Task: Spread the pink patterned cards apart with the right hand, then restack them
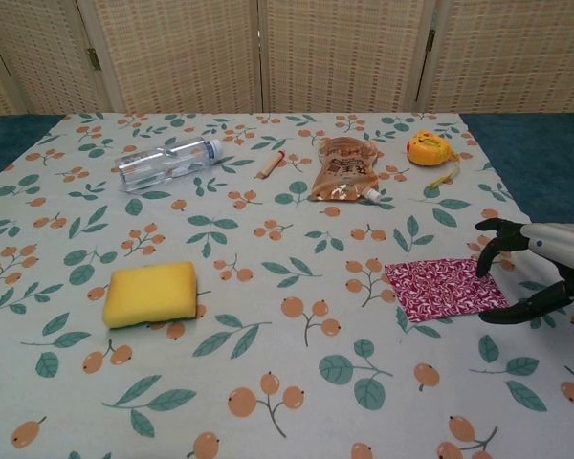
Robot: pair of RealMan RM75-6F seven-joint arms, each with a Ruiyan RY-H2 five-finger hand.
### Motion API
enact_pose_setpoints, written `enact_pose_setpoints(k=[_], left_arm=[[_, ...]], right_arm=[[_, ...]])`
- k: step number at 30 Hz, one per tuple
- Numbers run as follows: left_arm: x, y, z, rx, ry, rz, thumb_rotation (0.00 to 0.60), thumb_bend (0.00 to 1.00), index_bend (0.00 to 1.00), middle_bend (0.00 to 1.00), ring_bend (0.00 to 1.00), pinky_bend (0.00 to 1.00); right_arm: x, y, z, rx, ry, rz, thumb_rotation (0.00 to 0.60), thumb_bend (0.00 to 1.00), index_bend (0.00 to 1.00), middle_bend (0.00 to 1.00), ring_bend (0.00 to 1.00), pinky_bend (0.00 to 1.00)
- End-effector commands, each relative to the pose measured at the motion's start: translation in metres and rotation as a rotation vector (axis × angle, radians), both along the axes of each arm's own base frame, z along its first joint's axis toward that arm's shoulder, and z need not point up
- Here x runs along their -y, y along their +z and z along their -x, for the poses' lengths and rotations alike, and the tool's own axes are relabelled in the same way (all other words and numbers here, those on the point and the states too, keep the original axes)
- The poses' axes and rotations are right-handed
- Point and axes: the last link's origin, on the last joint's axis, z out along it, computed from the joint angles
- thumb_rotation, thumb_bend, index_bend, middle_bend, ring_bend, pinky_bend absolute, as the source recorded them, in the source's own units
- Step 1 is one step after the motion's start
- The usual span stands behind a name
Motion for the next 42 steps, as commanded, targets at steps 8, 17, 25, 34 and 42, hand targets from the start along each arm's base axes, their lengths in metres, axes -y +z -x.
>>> enact_pose_setpoints(k=[8,17,25,34,42], left_arm=[[0.001,0.001,0.003,-0.001,0.008,-0.003,0.600,0.27,0.16,0.02,0.04,0.00],[0.003,0.001,0.005,0.001,0.012,-0.005,0.600,0.27,0.16,0.02,0.04,0.00],[0.004,0.002,0.009,0.004,0.019,-0.008,0.600,0.27,0.16,0.02,0.04,0.00],[0.004,0.003,0.010,0.009,0.018,-0.012,0.600,0.27,0.16,0.02,0.04,0.00],[0.004,0.003,0.010,0.010,0.015,-0.011,0.600,0.27,0.16,0.02,0.04,0.00]], right_arm=[[0.002,-0.010,-0.005,0.000,0.009,-0.022,0.316,0.15,0.33,0.00,0.00,0.00],[0.000,-0.022,-0.021,0.011,0.050,-0.050,0.316,0.15,0.33,0.00,0.00,0.00],[0.001,-0.028,-0.037,0.026,0.086,-0.059,0.319,0.15,0.33,0.00,0.00,0.00],[0.002,-0.032,-0.050,0.042,0.113,-0.060,0.316,0.15,0.33,0.00,0.00,0.00],[0.013,-0.029,-0.059,0.041,0.144,-0.038,0.318,0.15,0.33,0.00,0.00,0.00]])
